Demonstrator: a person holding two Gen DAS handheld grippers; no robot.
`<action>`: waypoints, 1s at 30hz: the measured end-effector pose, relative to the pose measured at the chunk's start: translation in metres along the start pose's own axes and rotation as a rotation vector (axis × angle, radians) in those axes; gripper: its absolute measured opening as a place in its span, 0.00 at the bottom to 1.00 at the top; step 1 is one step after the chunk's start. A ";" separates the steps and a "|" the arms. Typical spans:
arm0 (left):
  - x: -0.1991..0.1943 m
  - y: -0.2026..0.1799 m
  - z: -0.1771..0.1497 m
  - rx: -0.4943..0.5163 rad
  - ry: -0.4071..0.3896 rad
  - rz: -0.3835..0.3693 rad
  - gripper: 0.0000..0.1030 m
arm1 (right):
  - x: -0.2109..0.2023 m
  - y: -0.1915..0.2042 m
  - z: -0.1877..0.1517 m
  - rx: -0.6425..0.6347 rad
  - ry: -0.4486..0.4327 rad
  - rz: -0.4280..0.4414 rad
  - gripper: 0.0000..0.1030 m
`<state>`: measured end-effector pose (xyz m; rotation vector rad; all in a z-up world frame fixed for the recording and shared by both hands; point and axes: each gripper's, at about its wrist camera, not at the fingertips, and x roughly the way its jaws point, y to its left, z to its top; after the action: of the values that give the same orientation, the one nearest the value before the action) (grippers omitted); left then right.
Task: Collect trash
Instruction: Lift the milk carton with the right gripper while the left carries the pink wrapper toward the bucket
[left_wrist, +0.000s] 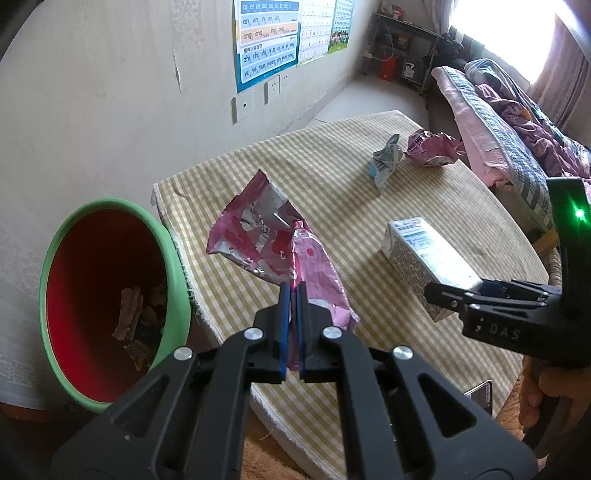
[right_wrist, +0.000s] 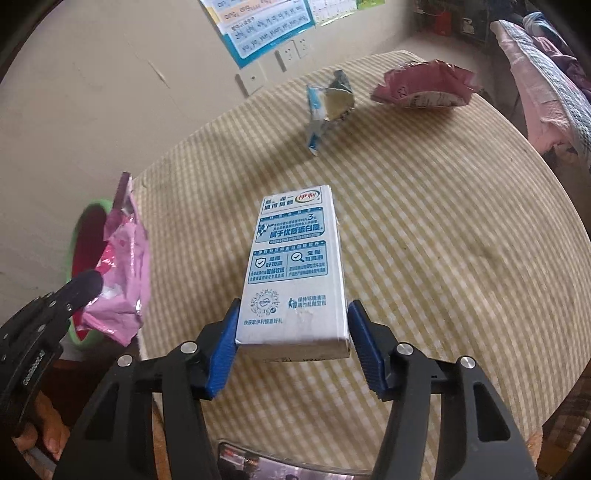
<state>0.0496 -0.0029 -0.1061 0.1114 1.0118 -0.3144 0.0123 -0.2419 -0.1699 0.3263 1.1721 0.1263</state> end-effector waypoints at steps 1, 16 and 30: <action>0.000 0.001 0.000 -0.002 -0.001 0.000 0.03 | 0.000 0.001 -0.001 -0.004 0.003 0.001 0.54; 0.001 0.006 -0.002 -0.021 0.008 0.000 0.03 | 0.029 0.001 0.008 -0.029 0.071 -0.114 0.64; -0.006 0.008 -0.001 -0.022 -0.010 0.001 0.03 | -0.020 0.005 0.019 0.029 -0.042 0.051 0.51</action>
<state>0.0483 0.0058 -0.1014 0.0909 1.0054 -0.3027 0.0220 -0.2462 -0.1439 0.3832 1.1250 0.1467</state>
